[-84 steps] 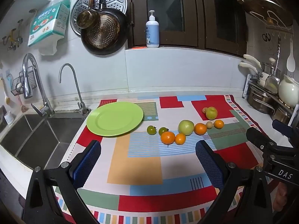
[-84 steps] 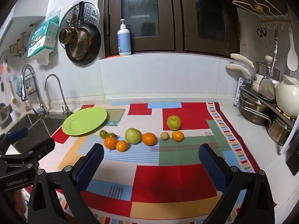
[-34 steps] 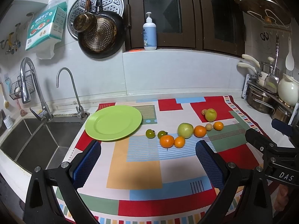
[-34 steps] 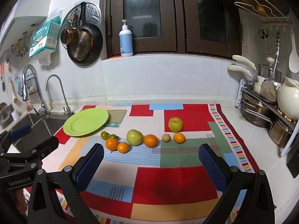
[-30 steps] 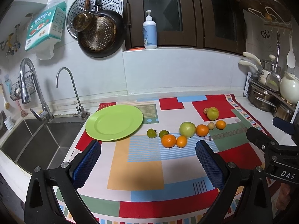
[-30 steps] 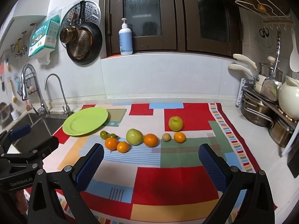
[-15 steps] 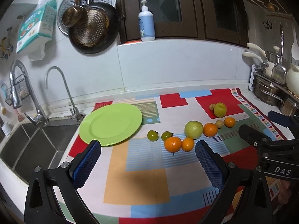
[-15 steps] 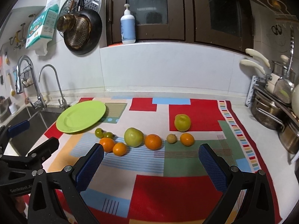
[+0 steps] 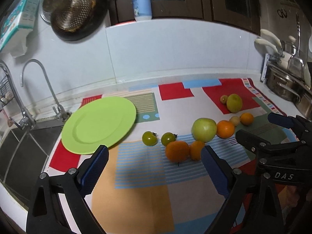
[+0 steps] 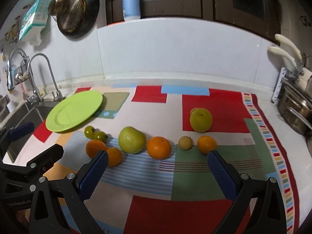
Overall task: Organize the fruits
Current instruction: 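Close the left tool on an orange while the right tool grasps another orange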
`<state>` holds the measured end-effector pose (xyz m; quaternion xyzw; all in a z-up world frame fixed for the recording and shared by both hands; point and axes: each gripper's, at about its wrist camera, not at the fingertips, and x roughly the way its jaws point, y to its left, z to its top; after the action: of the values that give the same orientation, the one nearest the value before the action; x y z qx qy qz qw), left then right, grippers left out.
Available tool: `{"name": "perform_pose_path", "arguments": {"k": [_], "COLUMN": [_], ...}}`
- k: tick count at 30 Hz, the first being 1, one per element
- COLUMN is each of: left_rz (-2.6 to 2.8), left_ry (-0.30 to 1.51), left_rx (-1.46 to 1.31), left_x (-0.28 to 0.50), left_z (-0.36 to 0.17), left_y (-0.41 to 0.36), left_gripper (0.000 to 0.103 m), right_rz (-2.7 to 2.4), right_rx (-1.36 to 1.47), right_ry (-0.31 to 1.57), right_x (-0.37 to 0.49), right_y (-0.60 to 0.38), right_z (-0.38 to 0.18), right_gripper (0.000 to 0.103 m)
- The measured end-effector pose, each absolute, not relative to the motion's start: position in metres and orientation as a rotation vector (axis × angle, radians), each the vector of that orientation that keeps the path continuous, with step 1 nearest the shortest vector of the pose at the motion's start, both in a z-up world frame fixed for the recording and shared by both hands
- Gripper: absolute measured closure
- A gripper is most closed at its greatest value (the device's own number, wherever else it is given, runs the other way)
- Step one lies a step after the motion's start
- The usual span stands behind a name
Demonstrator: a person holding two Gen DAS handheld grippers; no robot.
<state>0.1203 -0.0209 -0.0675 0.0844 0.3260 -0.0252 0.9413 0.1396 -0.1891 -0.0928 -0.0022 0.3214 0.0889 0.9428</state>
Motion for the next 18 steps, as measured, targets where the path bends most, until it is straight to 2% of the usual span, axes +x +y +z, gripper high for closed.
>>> {"name": "perform_pose_path", "arguments": {"k": [18], "left_rz": [-0.162], "left_ry": [0.825], "left_rx": [0.082], "left_x": [0.174], "left_z": [-0.109], "left_y": [-0.02], "left_gripper": [0.044], "right_rz": [0.213], "right_rx": [0.002], "right_ry": [0.781], "right_x": [0.191], "right_y": [-0.184], "right_z": [-0.134], "right_gripper": [0.026]}}
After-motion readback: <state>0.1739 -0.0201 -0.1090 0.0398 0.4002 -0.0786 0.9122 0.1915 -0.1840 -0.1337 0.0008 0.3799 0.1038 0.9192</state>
